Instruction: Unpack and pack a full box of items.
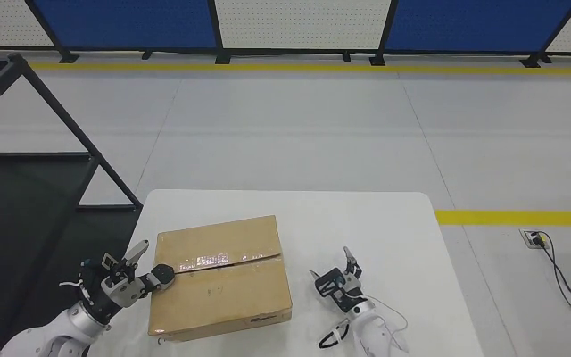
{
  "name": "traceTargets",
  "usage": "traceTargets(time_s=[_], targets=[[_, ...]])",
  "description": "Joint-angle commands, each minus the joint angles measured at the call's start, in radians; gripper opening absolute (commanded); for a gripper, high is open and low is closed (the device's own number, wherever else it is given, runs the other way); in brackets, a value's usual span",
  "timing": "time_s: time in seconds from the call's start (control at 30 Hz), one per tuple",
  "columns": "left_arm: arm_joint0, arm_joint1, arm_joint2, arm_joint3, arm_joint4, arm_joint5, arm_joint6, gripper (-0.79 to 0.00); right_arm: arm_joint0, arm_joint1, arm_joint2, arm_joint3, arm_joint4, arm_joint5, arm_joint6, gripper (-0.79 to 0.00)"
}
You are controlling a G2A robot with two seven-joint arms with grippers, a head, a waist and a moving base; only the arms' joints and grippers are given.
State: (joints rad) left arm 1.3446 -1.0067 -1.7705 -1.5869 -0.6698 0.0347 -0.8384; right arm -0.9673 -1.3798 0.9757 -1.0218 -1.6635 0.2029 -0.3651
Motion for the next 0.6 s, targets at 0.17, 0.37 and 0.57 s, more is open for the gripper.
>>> traceTargets(time_s=[0.17,0.37,0.57], targets=[[0.0,0.0,0.0,0.0,0.0,0.0,0.0,0.0,-0.038,-0.005,0.021,-0.003,0.024,0.052,-0.111,0.0],[0.0,0.0,0.0,0.0,0.0,0.0,0.0,0.0,-0.076,0.028,0.104,-0.034,0.066,-0.203,-0.144,0.0],[0.0,0.0,0.0,0.0,0.0,0.0,0.0,0.0,-0.112,0.056,0.163,-0.111,0.013,-0.288,-0.014,0.0]])
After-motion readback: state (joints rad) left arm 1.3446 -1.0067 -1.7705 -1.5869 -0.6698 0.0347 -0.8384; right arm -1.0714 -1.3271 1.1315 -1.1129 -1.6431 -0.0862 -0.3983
